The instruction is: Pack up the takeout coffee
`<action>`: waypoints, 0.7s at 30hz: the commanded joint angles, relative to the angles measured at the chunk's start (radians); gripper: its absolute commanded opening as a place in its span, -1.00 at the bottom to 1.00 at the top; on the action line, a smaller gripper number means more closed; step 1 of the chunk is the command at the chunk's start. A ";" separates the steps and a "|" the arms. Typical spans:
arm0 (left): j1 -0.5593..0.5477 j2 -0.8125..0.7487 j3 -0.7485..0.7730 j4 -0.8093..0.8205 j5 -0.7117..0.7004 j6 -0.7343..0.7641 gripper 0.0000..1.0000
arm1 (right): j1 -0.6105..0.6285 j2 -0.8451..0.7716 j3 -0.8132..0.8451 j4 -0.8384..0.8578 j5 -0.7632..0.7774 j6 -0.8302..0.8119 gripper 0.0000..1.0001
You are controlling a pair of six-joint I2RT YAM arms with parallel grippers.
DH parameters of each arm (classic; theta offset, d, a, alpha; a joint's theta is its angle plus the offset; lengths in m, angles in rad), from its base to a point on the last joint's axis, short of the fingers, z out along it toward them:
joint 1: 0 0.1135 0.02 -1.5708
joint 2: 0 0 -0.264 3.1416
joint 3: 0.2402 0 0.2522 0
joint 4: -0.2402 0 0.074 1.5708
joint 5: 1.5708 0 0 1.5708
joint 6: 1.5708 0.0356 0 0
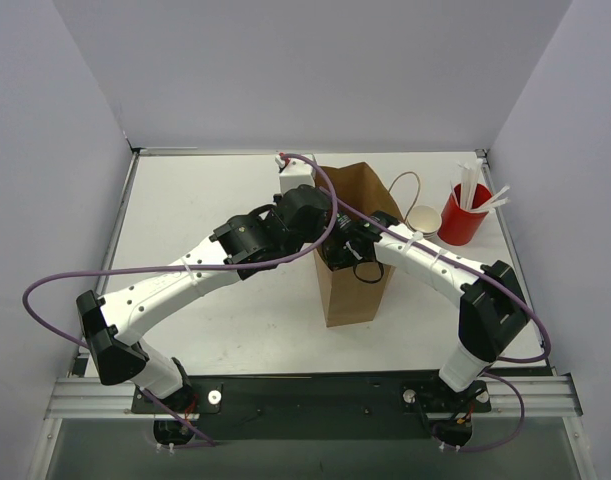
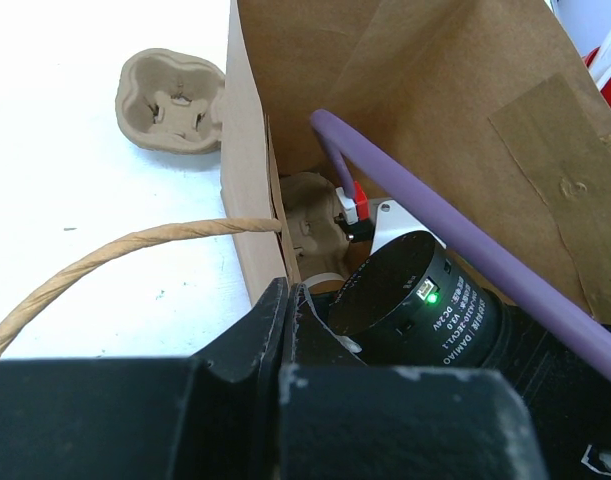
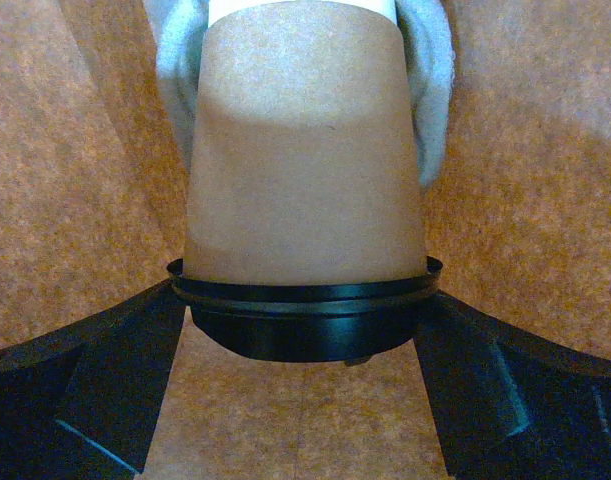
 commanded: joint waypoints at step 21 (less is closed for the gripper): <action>0.007 -0.020 0.029 0.012 0.019 0.012 -1.00 | -0.005 -0.001 0.072 -0.083 0.039 -0.030 0.88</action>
